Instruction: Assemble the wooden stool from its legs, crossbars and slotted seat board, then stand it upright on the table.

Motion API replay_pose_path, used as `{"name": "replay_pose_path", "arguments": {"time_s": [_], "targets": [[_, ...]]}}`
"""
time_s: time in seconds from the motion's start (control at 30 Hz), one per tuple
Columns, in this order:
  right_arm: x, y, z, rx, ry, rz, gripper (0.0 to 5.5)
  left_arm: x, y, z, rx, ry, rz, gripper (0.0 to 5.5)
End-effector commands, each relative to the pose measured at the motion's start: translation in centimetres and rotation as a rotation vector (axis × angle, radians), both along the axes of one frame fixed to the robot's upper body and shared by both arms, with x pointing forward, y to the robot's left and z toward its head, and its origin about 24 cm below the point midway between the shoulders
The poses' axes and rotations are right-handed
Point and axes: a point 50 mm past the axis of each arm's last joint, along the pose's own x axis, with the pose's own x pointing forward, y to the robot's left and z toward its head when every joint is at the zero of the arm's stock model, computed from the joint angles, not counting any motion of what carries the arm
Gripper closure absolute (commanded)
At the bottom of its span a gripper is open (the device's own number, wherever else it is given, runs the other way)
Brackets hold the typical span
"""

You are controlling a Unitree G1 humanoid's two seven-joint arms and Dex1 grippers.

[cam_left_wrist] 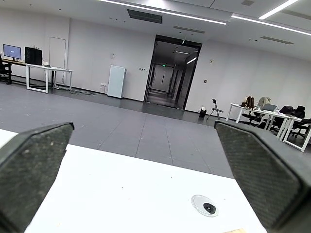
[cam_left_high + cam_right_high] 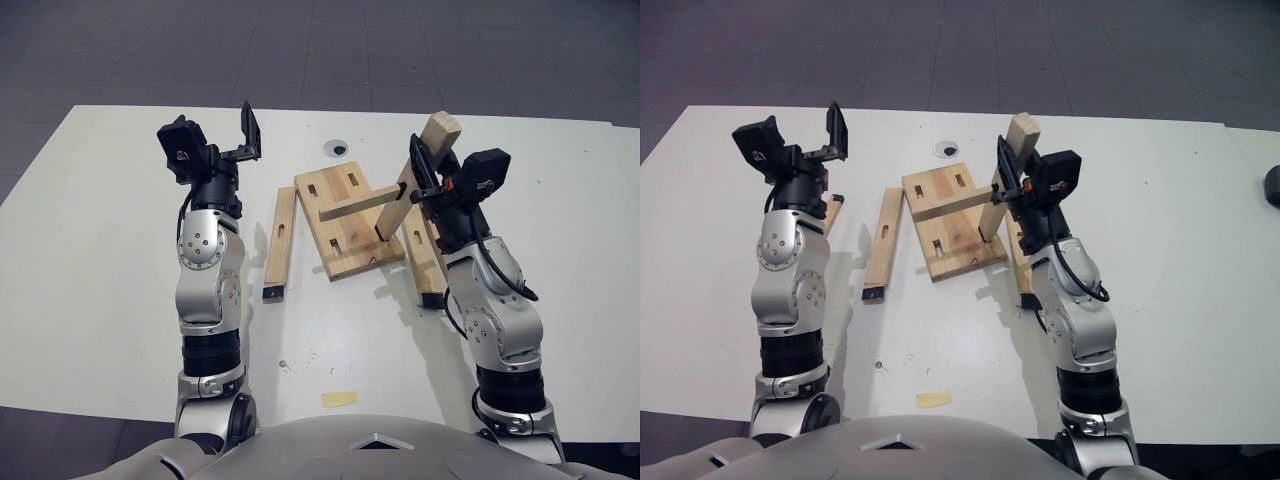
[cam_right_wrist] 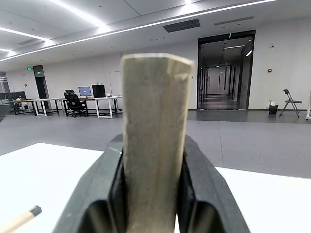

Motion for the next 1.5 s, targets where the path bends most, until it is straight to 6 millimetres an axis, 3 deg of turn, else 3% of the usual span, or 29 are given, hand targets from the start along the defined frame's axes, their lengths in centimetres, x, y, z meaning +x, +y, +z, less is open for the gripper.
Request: {"name": "replay_pose_path", "arguments": {"time_s": [0.03, 0.1, 0.2, 0.47, 0.8, 1.13, 1.17, 1.5], "targets": [[-0.5, -2.1, -6.2, 0.108, 0.406, -0.056, 4.49, -0.3, -0.4, -0.2, -0.007, -0.001, 0.009, 0.1], [-0.3, -2.2, -6.4, 0.091, 0.433, -0.053, 4.49, -0.3, -0.4, -0.2, -0.009, -0.001, 0.009, 0.1], [-0.7, -2.0, -6.3, -0.167, 0.379, 0.006, 4.49, -0.3, -0.2, -0.3, -0.009, 0.0, 0.017, 0.1], [-0.1, -1.6, -5.3, -0.234, 0.302, 0.03, 4.47, -0.2, -0.6, -0.5, -0.007, 0.009, 0.011, 0.1], [1.7, -1.4, -3.9, -0.12, 0.25, -0.026, 4.44, 0.3, -0.8, -0.5, 0.004, 0.016, -0.008, 0.1], [1.8, -1.1, -3.7, -0.086, 0.237, -0.047, 4.45, 0.5, -1.3, -0.7, 0.01, 0.019, -0.035, 0.1], [1.8, -1.0, -3.7, -0.084, 0.237, -0.047, 4.08, 0.5, -1.4, -0.7, 0.01, 0.02, -0.037, 0.1], [2.0, -0.5, -3.5, -0.056, 0.224, -0.053, 2.42, 0.7, -1.7, -0.7, 0.016, 0.017, -0.053, 0.1]]}}
